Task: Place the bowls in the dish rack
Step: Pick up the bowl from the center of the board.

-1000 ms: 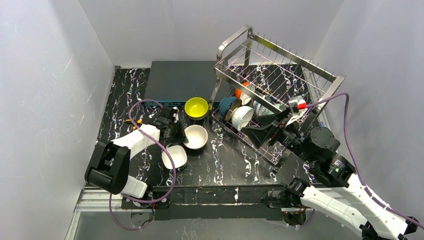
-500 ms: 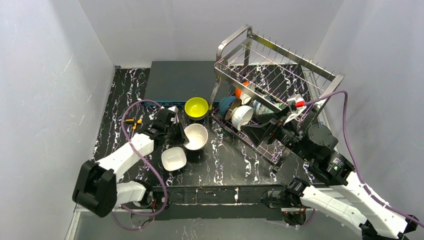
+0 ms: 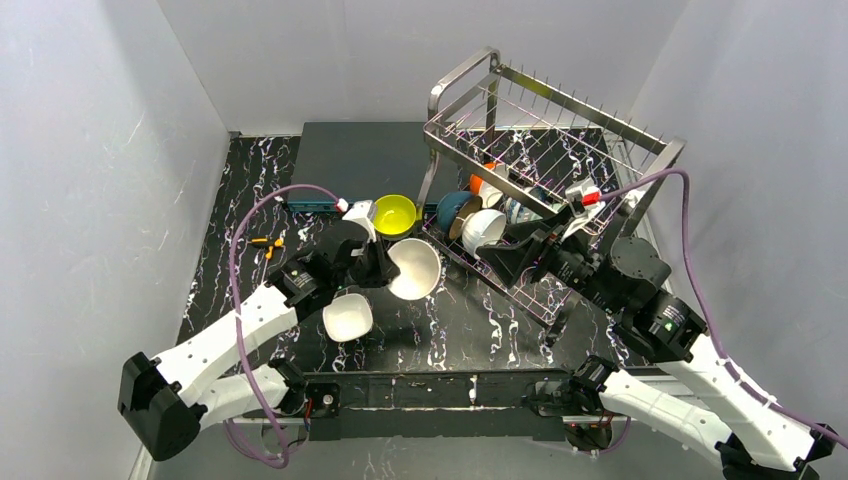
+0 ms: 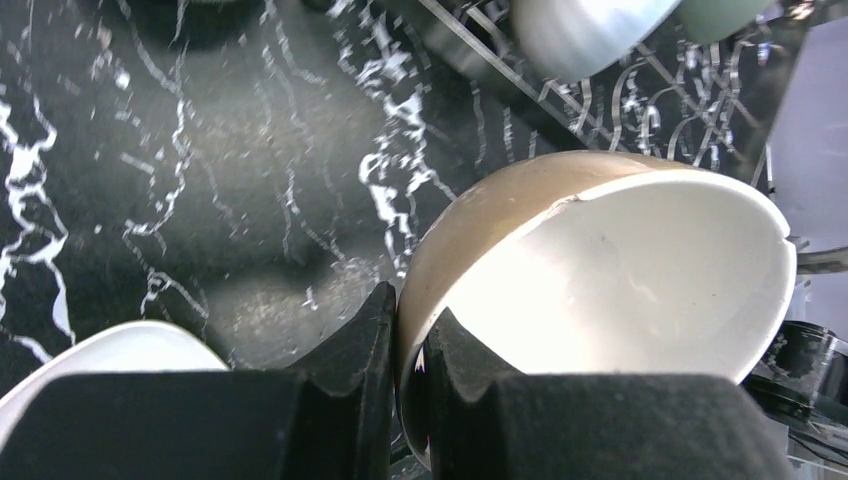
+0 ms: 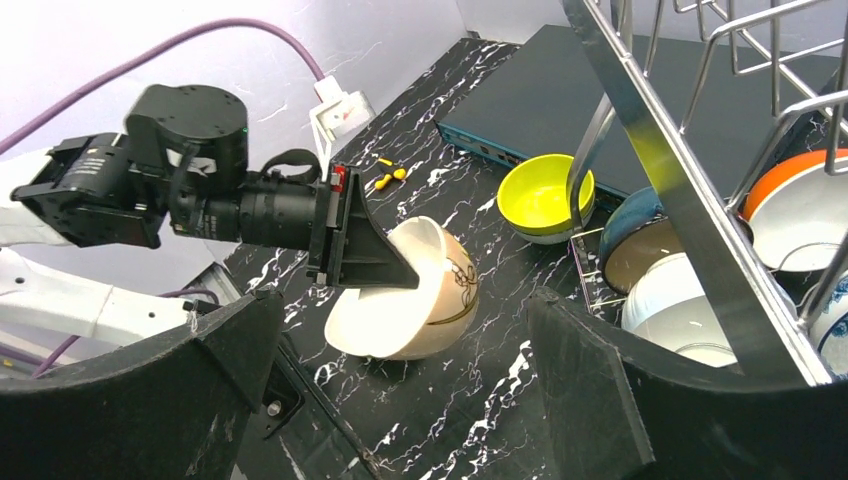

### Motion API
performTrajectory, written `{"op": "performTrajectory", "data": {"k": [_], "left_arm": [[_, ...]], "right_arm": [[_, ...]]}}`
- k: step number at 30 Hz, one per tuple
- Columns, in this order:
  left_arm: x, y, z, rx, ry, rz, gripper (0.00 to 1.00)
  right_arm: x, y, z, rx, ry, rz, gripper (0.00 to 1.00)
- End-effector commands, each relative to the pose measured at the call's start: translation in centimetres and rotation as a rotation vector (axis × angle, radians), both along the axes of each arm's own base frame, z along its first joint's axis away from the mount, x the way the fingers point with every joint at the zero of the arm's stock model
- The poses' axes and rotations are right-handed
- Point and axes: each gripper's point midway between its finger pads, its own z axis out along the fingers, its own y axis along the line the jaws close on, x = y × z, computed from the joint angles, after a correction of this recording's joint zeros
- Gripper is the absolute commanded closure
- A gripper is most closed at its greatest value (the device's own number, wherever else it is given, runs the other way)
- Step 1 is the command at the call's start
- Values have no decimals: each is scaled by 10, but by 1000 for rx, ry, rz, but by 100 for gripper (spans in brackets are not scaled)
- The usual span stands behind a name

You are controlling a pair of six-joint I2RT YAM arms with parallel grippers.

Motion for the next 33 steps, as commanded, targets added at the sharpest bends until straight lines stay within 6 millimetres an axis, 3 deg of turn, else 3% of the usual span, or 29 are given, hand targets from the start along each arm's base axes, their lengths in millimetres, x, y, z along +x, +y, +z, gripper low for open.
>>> {"op": "performTrajectory", "data": {"k": [1,11,17,33], "left_arm": [[16,-21,72,-65,-207,8,100],[11,-62,128,-80,-329,-55,100],[9,-82,154,-84,-394,-80,100],[-19,-88,208,-279,-523,-137,100]], "right_arm": [[-2,27,-31,-83,67,114,1],[-6,43,-56,-134,151,192,1],[-5,45,-60,-158,169,199,1],[-1,32,-58,-170,156,132,8]]}}
